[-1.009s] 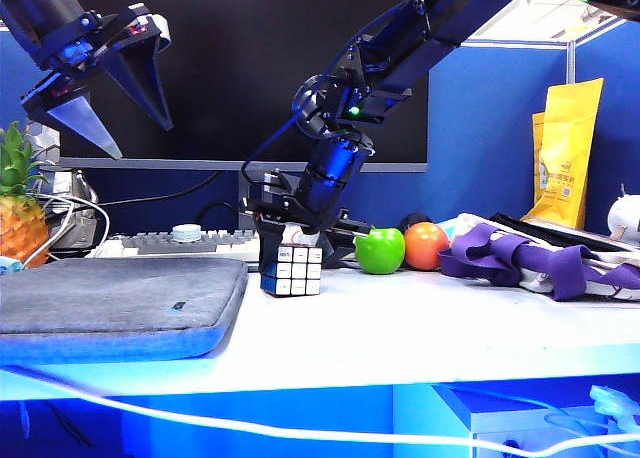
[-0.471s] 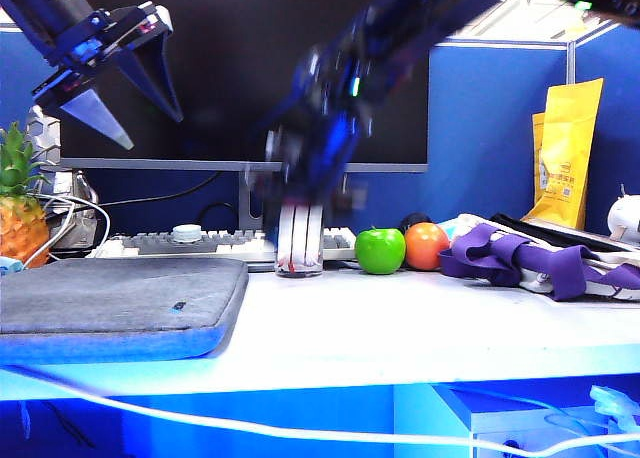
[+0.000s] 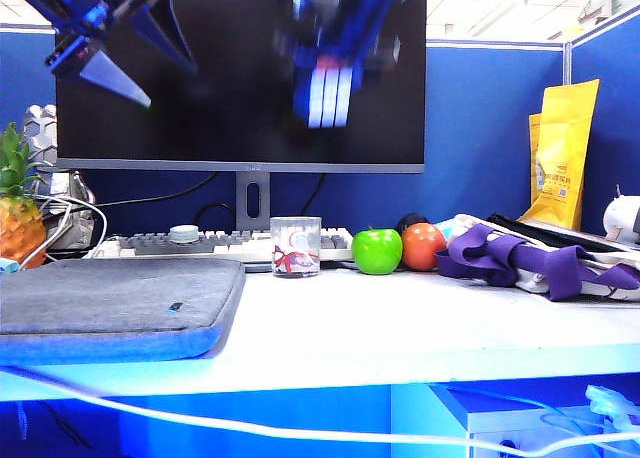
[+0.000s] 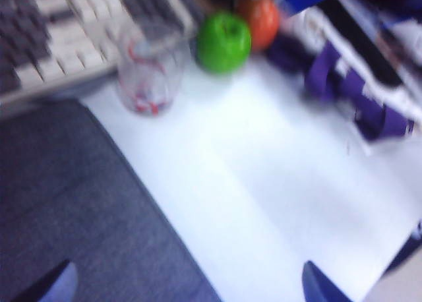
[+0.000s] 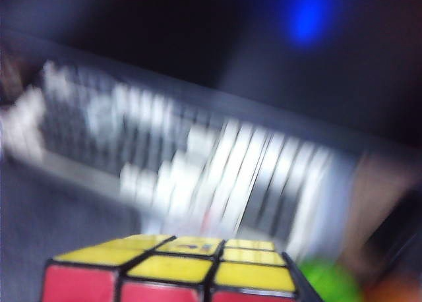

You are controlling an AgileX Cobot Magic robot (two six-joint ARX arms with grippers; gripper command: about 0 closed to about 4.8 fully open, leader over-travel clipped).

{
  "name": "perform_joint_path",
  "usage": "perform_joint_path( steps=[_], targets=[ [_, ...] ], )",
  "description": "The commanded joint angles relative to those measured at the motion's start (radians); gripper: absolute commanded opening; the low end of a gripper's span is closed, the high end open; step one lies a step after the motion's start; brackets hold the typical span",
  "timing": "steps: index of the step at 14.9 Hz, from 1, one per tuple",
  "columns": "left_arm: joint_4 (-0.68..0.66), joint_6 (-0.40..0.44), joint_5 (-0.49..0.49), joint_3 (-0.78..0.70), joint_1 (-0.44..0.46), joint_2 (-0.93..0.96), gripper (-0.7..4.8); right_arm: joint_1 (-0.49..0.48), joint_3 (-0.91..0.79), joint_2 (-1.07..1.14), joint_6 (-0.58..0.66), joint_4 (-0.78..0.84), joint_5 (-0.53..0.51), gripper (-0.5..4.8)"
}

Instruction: Rotate the Rubik's Cube so that its red face is facing towards you.

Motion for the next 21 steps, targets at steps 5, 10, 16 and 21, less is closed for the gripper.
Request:
perform_joint_path(
  steps=[5,10,16,21],
  targets=[
    [0.13,-0.032,0.005,-0.119,0.0,-0.06,4.79,0.002,0.007,-0.366,-0.154,0.085,0.031,-0.01],
    [0.171,-0.044,0.024,-0.119,-0.003,-0.096,4.79,0.003,0.004,-0.694,-0.222,-0.257,0.089,-0.01],
    [0.165,-0.05,0.056,-0.122,-0.026,-0.101,4.79,0.004,-0.256,-1.094,-0.138,-0.445,0.187,-0.01],
    [0.178,-0.037,-0.021,-0.124,-0.121,-0.101,4.79,0.004,-1.393,-1.549,0.117,0.423,0.084,-0.01]
  ],
)
